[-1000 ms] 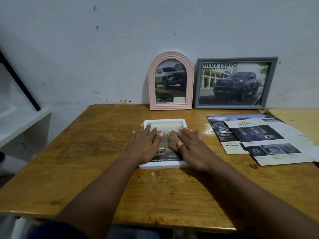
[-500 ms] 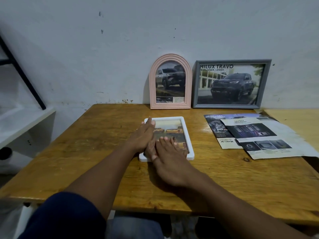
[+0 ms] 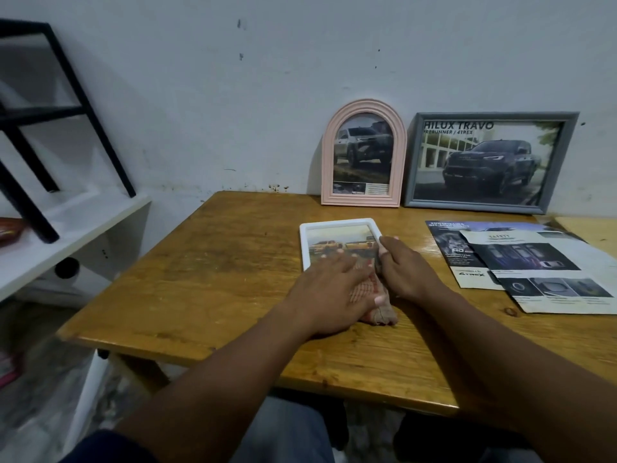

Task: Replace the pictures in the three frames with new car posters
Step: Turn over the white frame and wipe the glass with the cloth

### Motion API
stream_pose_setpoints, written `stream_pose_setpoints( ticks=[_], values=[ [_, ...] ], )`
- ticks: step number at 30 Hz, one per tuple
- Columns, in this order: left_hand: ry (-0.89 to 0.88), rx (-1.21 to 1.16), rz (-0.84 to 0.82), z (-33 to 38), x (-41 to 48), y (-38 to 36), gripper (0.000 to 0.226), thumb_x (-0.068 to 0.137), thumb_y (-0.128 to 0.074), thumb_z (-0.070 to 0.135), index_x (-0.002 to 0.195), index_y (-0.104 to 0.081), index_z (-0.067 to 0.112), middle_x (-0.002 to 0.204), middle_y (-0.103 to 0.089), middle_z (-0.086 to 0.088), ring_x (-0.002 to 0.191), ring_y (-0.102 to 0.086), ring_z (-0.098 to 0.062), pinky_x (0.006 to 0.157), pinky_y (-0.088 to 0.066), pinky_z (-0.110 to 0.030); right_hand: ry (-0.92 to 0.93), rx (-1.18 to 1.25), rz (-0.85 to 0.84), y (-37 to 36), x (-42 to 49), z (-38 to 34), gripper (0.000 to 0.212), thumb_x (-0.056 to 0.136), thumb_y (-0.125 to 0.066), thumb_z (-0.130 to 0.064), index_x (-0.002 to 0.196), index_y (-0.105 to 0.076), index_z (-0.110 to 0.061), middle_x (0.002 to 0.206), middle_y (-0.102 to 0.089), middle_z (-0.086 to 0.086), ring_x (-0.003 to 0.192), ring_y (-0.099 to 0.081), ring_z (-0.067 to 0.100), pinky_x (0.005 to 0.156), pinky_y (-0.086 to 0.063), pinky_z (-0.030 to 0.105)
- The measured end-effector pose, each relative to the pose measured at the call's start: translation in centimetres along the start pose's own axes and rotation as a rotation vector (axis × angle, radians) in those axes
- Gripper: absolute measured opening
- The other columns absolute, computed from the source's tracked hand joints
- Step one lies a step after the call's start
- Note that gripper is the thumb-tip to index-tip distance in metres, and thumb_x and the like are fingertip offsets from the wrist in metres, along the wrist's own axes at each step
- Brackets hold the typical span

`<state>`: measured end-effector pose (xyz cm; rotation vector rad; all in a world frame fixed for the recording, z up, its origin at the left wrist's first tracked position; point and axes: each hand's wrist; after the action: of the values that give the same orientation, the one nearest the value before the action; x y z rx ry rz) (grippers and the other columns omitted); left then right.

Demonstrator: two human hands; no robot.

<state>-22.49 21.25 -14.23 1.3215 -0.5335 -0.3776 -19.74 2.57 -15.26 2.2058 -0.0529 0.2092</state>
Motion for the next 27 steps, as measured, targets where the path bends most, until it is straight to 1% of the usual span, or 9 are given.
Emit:
stream_pose_setpoints(
  ticks=[3, 6, 7, 8, 11, 16, 20, 24, 27],
  values=[
    [0.003, 0.064, 0.002, -0.9, -0.4, 0.0, 0.058, 0.101, -0.036, 0.063, 0.150, -0.047, 0.034, 0.156, -0.045, 0.003, 0.148, -0.031, -0.021, 0.116, -0.026, -0.039, 0.009, -0.081, -0.037, -0.4, 0.2, 0.4, 0.044, 0.105, -0.029, -0.033, 0.141, -0.045, -0.013, 0.146, -0.048, 0.017, 0.138, -0.040, 0.033, 0.109, -0.036, 0.051],
    [-0.007, 0.080, 0.112, -2.2, -1.7, -0.1, 0.052, 0.103, -0.036, 0.056, 0.139, -0.061, 0.028, 0.147, -0.056, 0.003, 0.143, -0.041, -0.021, 0.111, -0.037, -0.039, -0.001, -0.106, -0.020, -0.3, 0.1, 0.3, 0.048, 0.106, -0.028, -0.035, 0.148, -0.040, -0.013, 0.154, -0.040, 0.014, 0.146, -0.030, 0.029, 0.115, -0.030, 0.050],
    [0.019, 0.069, 0.138, -2.7, -2.1, -0.2, 0.050, 0.104, -0.037, 0.053, 0.137, -0.063, 0.026, 0.147, -0.057, 0.002, 0.142, -0.043, -0.021, 0.111, -0.038, -0.039, 0.000, -0.115, -0.018, -0.3, 0.1, 0.2, 0.048, 0.106, -0.028, -0.035, 0.148, -0.039, -0.013, 0.155, -0.039, 0.013, 0.147, -0.028, 0.028, 0.116, -0.029, 0.050],
    [0.057, 0.053, 0.145, -3.2, -2.5, -0.3, 0.049, 0.105, -0.036, 0.051, 0.139, -0.061, 0.024, 0.149, -0.054, 0.001, 0.143, -0.042, -0.021, 0.113, -0.037, -0.039, 0.008, -0.131, -0.019, -0.3, 0.1, 0.3, 0.048, 0.106, -0.028, -0.035, 0.148, -0.039, -0.013, 0.156, -0.038, 0.013, 0.148, -0.026, 0.028, 0.117, -0.027, 0.050],
    [0.151, 0.010, 0.088, -3.7, -2.7, -0.5, 0.053, 0.107, -0.029, 0.049, 0.151, -0.046, 0.024, 0.160, -0.040, -0.002, 0.149, -0.032, -0.021, 0.121, -0.026, -0.039, 0.024, -0.171, -0.039, -0.6, 0.2, 0.4, 0.048, 0.106, -0.029, -0.033, 0.148, -0.038, -0.012, 0.158, -0.035, 0.011, 0.150, -0.021, 0.026, 0.119, -0.023, 0.050],
    [0.283, -0.091, 0.088, -4.2, -0.8, -0.5, 0.052, 0.109, -0.025, 0.042, 0.156, -0.038, 0.023, 0.163, -0.035, -0.005, 0.151, -0.028, -0.025, 0.121, -0.027, -0.042, 0.058, -0.195, -0.056, -0.7, 0.2, 0.4, 0.046, 0.106, -0.030, -0.032, 0.147, -0.039, -0.014, 0.158, -0.035, 0.010, 0.150, -0.020, 0.026, 0.119, -0.023, 0.051],
    [0.382, -0.102, -0.015, -5.0, 2.0, -0.8, 0.058, 0.110, -0.022, 0.043, 0.162, -0.021, 0.018, 0.169, -0.014, -0.007, 0.156, -0.013, -0.027, 0.123, -0.018, -0.046, 0.082, -0.205, -0.055, -0.8, 0.2, 0.7, 0.038, 0.105, -0.031, -0.030, 0.138, -0.044, -0.017, 0.154, -0.038, 0.009, 0.149, -0.023, 0.026, 0.116, -0.027, 0.053],
    [0.467, -0.153, -0.070, -6.1, 5.5, -1.1, 0.063, 0.110, -0.021, 0.044, 0.163, -0.006, 0.014, 0.171, 0.004, -0.008, 0.157, 0.001, -0.027, 0.125, -0.010, -0.047, 0.101, -0.209, -0.044, -1.1, 0.2, 1.1, 0.036, 0.104, -0.031, -0.031, 0.134, -0.045, -0.019, 0.153, -0.040, 0.007, 0.149, -0.022, 0.025, 0.115, -0.028, 0.052],
    [0.514, -0.174, -0.087, -7.5, 8.0, -1.1, 0.065, 0.109, -0.023, 0.044, 0.163, -0.001, 0.015, 0.170, 0.009, -0.008, 0.156, 0.004, -0.028, 0.125, -0.007, -0.047, 0.088, -0.215, -0.042, -1.2, 0.0, 1.1, 0.046, 0.101, -0.022, -0.040, 0.137, -0.043, -0.020, 0.153, -0.038, 0.006, 0.149, -0.021, 0.023, 0.117, -0.026, 0.051]
  ],
)
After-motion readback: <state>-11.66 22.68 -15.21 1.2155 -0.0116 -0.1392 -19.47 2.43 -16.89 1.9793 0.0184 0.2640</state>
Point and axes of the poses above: each hand's wrist, its own x-axis towards the middle knuckle, its own y-axis out of the back of the hand, z = x × y
